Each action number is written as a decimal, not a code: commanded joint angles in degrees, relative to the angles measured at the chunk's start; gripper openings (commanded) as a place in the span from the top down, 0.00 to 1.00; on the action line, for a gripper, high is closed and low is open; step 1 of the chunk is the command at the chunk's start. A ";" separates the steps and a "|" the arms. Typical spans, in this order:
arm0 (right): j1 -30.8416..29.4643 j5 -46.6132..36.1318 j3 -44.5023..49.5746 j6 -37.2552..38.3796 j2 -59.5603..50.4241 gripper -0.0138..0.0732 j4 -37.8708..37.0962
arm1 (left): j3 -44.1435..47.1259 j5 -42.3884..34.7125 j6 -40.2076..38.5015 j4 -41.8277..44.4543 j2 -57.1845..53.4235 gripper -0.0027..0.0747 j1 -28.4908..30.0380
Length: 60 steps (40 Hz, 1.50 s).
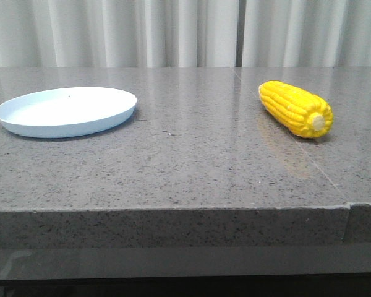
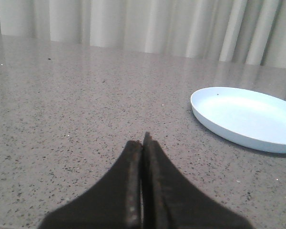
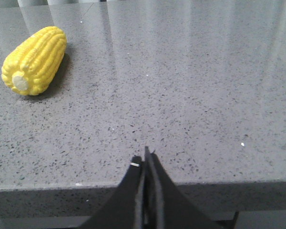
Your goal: Place corn on plate with both arms
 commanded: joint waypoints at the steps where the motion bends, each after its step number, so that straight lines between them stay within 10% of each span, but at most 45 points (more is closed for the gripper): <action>1: -0.37 -4.58 -0.90 -0.52 0.24 0.91 -0.38 | 0.08 -4.62 -0.09 -0.31 -1.16 0.99 0.08; 51: -0.37 -4.66 -0.90 -0.52 0.24 0.91 -0.38 | 0.08 -4.73 -0.09 -0.31 -1.16 0.99 0.08; 60: -0.37 -10.65 -1.73 -0.52 0.24 0.91 -0.38 | -0.16 -16.54 -0.09 1.37 -1.16 0.99 0.08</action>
